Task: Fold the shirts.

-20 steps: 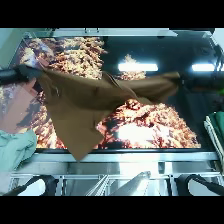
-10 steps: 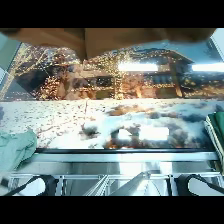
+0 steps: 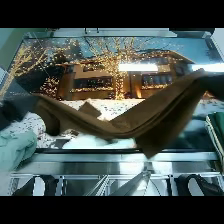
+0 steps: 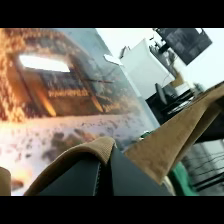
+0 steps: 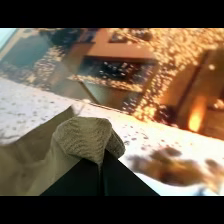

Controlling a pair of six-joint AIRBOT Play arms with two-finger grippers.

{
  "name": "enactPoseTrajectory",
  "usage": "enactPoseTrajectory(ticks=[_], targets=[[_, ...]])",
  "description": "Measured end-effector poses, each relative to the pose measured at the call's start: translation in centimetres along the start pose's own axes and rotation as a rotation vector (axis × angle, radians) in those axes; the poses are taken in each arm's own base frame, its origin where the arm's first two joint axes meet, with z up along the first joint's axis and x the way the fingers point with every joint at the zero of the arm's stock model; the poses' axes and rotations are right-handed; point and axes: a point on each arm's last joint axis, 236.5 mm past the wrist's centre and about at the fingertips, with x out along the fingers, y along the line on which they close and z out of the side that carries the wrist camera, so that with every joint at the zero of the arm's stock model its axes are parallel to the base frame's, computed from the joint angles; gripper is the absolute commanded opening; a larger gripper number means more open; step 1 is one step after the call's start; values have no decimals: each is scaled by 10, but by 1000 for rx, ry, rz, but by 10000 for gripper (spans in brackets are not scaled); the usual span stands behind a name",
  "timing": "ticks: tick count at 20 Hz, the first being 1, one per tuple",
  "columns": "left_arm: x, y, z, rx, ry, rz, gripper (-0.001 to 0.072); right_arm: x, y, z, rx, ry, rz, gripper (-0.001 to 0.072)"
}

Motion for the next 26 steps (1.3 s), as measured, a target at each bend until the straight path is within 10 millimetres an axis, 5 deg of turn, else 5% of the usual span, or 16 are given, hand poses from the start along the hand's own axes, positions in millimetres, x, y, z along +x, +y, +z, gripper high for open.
enactPoseTrajectory(ticks=[3, 6, 8, 10, 12, 14, 17, 19, 20, 22, 24, 26], targets=[[4, 41, -12, -156, 10, -6, 20, 23, -34, -27, 116, 48, -21, 17], [7, 66, -3, -237, 26, -23, 20, 51, -66, -45, 263, 97, 0, 14], [8, 82, 16, -256, 22, -16, 20, 70, -90, -50, 348, 108, 5, 14], [12, 103, 53, -254, -7, 24, 20, 90, -116, -35, 406, 89, 20, 14], [24, 105, 106, -209, -17, 24, 20, 105, -131, 9, 425, 40, 86, 14], [44, 80, 171, -102, -15, -22, 20, 106, -122, 87, 366, -64, 208, 14], [63, -6, 263, 162, -46, -112, 20, 61, -75, 206, 151, -267, 307, 14], [59, -62, 291, 280, -80, -154, 20, 16, -36, 252, 8, -367, 328, 13], [55, -80, 289, 305, -71, -167, 20, 0, -20, 257, -46, -376, 327, 13], [50, -91, 263, 313, -7, -177, 20, -9, 0, 236, -110, -298, 307, 13], [46, -76, 219, 284, 72, -164, 20, 2, -6, 193, -105, -166, 248, 13], [37, -32, 163, 190, 115, -102, 20, 19, -35, 135, -30, -34, 152, 13]])
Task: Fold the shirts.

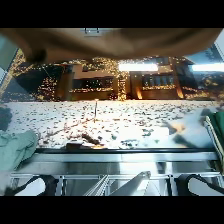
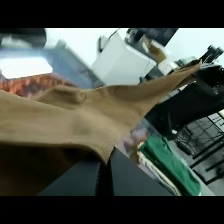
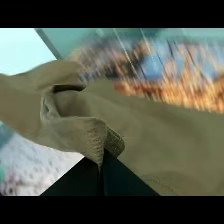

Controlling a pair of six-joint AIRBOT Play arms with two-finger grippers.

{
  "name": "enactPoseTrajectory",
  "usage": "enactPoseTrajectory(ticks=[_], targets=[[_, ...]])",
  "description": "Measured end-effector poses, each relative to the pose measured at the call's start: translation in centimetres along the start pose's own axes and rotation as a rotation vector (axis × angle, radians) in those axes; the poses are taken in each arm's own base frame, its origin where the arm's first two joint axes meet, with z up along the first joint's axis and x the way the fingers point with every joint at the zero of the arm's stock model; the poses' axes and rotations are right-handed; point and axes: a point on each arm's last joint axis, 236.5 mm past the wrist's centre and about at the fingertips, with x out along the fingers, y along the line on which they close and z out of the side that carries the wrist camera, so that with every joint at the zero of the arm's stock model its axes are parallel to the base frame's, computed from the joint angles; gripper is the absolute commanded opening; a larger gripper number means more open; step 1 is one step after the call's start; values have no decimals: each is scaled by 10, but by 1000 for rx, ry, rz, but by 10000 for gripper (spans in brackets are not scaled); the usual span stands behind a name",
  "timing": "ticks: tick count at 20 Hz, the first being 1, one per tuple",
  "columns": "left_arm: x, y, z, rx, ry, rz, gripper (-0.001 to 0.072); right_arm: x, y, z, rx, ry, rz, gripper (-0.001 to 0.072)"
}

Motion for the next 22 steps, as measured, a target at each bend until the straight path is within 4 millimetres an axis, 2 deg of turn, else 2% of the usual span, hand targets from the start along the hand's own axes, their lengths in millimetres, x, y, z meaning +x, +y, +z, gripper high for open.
enactPoseTrajectory(ticks=[1, 4, 6, 7, 8, 9, 10, 11, 12, 14, 16, 17, 18, 19, 21, 22], targets=[[-6, 22, -36, -80, 3, 37, 20, 6, -18, -38, 63, 63, -50, 13], [-32, 105, -161, -421, -64, 229, 20, 21, -69, -166, 291, 224, -174, 14], [-45, 139, -225, -610, -144, 350, 20, 27, -85, -245, 427, 310, -220, 15], [-51, 151, -248, -678, -180, 403, 19, 28, -87, -275, 477, 345, -233, 17], [-55, 156, -264, -726, -208, 431, 118, 28, -87, -299, 518, 372, -241, 34], [-57, 158, -274, -759, -225, 444, 399, 28, -88, -317, 546, 391, -253, 192], [-59, 160, -278, -790, -244, 455, 720, 27, -88, -329, 563, 405, -260, 417], [-60, 159, -279, -816, -254, 452, 716, 27, -87, -337, 577, 413, -265, 552], [-59, 155, -277, -834, -254, 436, 716, 26, -85, -344, 596, 425, -265, 584], [-59, 146, -262, -831, -248, 403, 714, 25, -80, -351, 620, 440, -259, 585], [-61, 134, -238, -789, -234, 368, 714, 23, -76, -352, 622, 443, -257, 582], [-63, 129, -225, -759, -230, 361, 713, 23, -76, -349, 616, 436, -261, 464], [-67, 125, -209, -724, -232, 363, 712, 22, -78, -345, 604, 428, -267, 292], [-71, 123, -194, -693, -237, 376, 702, 22, -83, -336, 594, 410, -280, 302], [-83, 130, -171, -643, -251, 438, 702, 25, -100, -311, 565, 378, -300, 483], [-90, 138, -164, -644, -254, 476, 701, 27, -109, -298, 557, 367, -302, 487]])
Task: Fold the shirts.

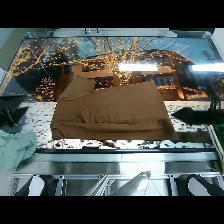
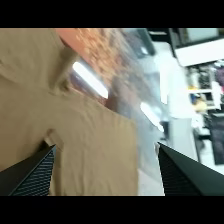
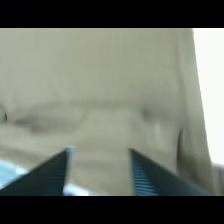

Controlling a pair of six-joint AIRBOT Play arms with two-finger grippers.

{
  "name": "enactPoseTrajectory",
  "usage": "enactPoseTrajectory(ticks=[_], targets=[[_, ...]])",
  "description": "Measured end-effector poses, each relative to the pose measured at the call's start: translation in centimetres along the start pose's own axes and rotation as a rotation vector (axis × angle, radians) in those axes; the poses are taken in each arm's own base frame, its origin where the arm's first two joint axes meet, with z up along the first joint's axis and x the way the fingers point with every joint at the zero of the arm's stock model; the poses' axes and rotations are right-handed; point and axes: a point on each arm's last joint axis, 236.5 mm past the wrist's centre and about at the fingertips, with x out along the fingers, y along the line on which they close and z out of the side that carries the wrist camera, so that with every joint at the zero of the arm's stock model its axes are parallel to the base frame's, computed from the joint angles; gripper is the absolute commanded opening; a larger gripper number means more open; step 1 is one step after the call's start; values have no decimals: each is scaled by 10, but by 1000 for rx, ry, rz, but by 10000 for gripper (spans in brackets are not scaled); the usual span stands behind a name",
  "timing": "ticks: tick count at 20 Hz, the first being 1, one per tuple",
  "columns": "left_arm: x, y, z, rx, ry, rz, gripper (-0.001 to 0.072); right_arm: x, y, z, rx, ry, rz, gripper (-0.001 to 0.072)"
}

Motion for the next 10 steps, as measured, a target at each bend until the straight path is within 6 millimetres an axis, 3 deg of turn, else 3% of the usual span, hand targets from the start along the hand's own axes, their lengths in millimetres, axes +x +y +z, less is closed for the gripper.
enactPoseTrajectory(ticks=[3, 6, 10], targets=[[7, 19, 16, -58, 55, 49, 694, 4, -1, 55, 11, -33, 40, 485], [33, 43, 13, -117, 202, 74, 695, 18, 0, 104, 39, -71, 117, 485], [87, 78, -8, -125, 437, 137, 695, 33, 2, 134, 62, -109, 220, 478]])
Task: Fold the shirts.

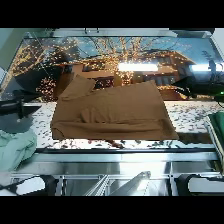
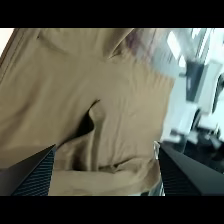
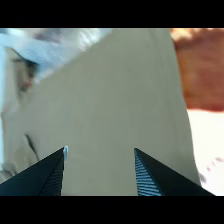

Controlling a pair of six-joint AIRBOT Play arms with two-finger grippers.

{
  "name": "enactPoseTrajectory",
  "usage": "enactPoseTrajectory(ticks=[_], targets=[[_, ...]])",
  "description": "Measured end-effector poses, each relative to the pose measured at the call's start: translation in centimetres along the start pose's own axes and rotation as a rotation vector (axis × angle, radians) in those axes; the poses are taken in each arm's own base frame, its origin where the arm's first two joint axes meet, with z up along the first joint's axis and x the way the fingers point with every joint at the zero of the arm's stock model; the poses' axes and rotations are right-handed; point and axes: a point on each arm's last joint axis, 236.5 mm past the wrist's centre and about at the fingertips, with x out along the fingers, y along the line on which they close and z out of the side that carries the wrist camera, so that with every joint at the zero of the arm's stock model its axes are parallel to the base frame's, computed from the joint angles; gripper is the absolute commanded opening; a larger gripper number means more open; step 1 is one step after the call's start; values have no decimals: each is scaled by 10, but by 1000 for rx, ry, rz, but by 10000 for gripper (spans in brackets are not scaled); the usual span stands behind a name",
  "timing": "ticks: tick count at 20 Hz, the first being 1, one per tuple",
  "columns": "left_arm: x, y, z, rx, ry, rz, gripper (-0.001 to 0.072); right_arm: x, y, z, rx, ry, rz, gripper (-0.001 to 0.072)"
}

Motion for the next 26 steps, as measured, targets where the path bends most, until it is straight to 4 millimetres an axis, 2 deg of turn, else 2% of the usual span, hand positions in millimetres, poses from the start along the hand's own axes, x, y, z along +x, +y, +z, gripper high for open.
enactPoseTrajectory(ticks=[2, 5, 7, 10, 12, 14, 17, 18, 19, 20, 21, 23, 26], targets=[[33, 11, 6, 4, 93, 26, 695, 4, 1, 7, -5, -14, 28, 478], [69, 31, 25, 20, 148, 73, 695, 7, 2, 10, -14, -19, 52, 478], [84, 41, 44, 54, 150, 108, 695, 7, 5, 9, -21, -13, 68, 478], [97, 51, 70, 115, 136, 179, 695, 7, 9, 7, -25, -2, 85, 478], [105, 52, 78, 142, 145, 198, 695, 8, 9, 6, -26, 0, 88, 478], [116, 50, 77, 156, 172, 201, 695, 7, 9, 7, -26, -3, 90, 478], [135, 50, 56, 161, 272, 191, 693, 8, 6, 11, -27, -23, 75, 477], [141, 48, 47, 162, 309, 185, 590, 8, 4, 13, -26, -30, 69, 477], [145, 48, 42, 170, 328, 189, 381, 8, 3, 15, -25, -37, 63, 477], [148, 49, 38, 185, 348, 192, 257, 8, 2, 16, -26, -41, 59, 477], [152, 45, 36, 197, 357, 178, 207, 8, 0, 17, -32, -47, 54, 477], [154, 39, 35, 242, 373, 168, 26, 8, -2, 20, -38, -57, 46, 476], [149, 10, 40, 292, 379, 104, 26, 12, -7, 26, -54, -60, 26, 475]])
